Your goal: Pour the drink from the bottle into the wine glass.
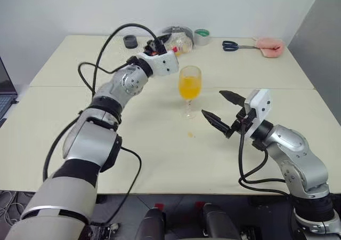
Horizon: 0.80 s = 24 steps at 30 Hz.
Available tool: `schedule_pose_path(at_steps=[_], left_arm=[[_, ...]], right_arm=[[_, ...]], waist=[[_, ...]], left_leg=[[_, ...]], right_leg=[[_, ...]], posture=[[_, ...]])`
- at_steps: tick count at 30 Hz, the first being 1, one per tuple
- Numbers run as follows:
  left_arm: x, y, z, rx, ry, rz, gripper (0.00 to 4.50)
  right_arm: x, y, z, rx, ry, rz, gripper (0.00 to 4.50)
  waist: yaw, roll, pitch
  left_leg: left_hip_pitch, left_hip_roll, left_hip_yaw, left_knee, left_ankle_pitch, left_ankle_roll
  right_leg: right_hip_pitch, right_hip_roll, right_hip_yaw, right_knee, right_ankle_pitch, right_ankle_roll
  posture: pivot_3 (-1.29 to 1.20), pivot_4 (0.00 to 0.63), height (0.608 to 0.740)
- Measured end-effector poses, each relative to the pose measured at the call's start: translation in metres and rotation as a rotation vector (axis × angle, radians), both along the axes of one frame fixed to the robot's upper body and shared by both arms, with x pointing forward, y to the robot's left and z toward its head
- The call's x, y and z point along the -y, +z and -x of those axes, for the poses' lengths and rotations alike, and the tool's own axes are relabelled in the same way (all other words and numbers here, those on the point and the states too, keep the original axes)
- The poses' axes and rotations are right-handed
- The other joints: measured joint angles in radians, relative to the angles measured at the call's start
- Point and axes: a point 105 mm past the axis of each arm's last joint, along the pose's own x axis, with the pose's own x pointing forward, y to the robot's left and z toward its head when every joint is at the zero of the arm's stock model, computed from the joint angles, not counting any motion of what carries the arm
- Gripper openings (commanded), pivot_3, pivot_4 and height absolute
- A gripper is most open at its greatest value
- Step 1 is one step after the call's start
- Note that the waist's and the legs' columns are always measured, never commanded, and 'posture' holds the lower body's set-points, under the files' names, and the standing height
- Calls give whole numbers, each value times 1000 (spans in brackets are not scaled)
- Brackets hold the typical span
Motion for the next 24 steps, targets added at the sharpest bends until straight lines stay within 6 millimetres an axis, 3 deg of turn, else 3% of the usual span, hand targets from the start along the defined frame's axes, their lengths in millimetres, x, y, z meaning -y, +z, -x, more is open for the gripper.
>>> schedule_pose_path(at_steps=[6, 11, 14, 16, 24], left_arm=[[-33, 4, -7, -187, 10, 383, 1796], [-74, -35, -7, -412, 65, 590, 1796], [-109, -63, 0, -527, 143, 685, 1796], [-122, -74, 5, -566, 179, 717, 1796], [-144, -101, 25, -625, 241, 790, 1796]], right_arm=[[-8, 1, 2, -7, 8, -3, 4500], [-21, 7, 12, -23, 110, 19, 4500], [-33, 11, 19, -23, 185, 56, 4500], [-38, 10, 21, -27, 217, 80, 4500], [-50, -1, 15, -84, 268, 139, 4500]], waist=[[-16, 0, 0], [-31, 0, 0], [-43, 0, 0], [-45, 0, 0], [-35, 0, -1]], left_leg=[[-1, 0, 0, 5, 0, 0], [-1, 1, -1, 5, 0, 1], [-1, 1, -2, 5, -1, 2], [-1, 1, -3, 6, -1, 2], [-1, 0, -3, 6, -1, 2]], right_leg=[[-1, 0, 0, 4, 0, 0], [-1, 0, 0, 5, 0, 0], [-1, 1, -1, 6, 0, 0], [-1, 1, -1, 6, 0, 0], [0, -1, 0, 5, 0, 0]], posture=[[0, 150, 740], [0, 150, 740], [0, 150, 740], [0, 150, 740], [0, 150, 740]])
